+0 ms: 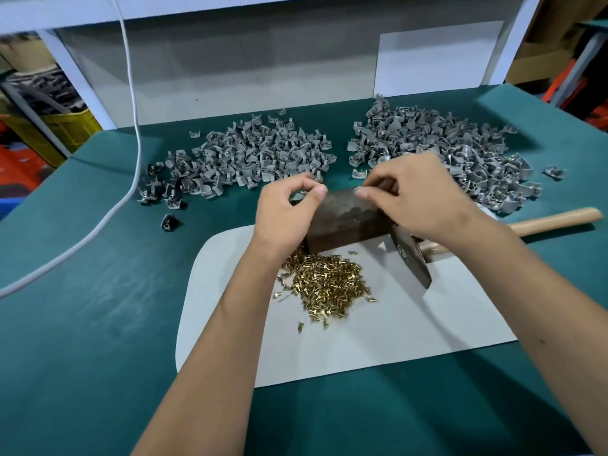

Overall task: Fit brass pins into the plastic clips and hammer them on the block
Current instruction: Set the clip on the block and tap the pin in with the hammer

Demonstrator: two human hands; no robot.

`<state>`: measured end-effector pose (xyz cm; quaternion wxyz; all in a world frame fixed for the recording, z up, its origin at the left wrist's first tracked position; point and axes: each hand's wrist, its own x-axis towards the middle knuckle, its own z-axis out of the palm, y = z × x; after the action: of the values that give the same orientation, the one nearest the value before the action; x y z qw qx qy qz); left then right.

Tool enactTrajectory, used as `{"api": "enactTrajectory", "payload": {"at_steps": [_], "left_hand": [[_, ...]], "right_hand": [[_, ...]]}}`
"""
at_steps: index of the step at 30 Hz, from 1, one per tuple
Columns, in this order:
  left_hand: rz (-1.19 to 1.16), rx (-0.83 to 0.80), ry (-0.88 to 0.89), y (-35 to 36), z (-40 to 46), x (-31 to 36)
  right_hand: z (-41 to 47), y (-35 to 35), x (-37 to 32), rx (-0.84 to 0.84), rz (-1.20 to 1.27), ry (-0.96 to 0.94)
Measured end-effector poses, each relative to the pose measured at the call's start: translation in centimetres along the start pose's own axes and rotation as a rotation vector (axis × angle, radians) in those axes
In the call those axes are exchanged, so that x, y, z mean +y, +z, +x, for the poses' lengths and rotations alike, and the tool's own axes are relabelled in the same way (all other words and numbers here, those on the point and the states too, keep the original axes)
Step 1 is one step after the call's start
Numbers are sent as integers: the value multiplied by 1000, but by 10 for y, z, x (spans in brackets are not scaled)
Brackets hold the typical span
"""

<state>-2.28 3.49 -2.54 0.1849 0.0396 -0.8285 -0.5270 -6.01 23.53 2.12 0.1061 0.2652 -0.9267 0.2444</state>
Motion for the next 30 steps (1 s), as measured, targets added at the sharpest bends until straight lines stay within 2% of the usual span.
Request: {"api": "enactTrajectory", "payload": {"at_steps": [4,6,8,10,15,19,22,26,28,30], "left_hand": [[368,228,-52,-12,8,-24],[413,289,-125,-18,9,-35],[381,286,-168,-21,12,-43],[372,256,-149,-21,12,-45],[416,242,-44,-18,10,-44],[455,275,-58,-21,10,-41],[403,287,-70,-22,10,-36],[188,307,-112,-23,10,-31],[28,334,-137,-23,11,-29],[-216,345,-187,-24,13,-28]], "right_hand": [[13,-8,19,113,-111,237],[22,-10,23,156,-212,315],[34,-9,18,148,-192,332],[49,-1,4,95,-148,268],[84,37,-37,-180,-117,7],[106,62,-51,-368,-129,-11],[112,73,-55,-409,-146,42],[114,76,-53,-320,-65,108],[113,73,-53,-195,74,169],[106,69,-58,-116,360,233]]}}
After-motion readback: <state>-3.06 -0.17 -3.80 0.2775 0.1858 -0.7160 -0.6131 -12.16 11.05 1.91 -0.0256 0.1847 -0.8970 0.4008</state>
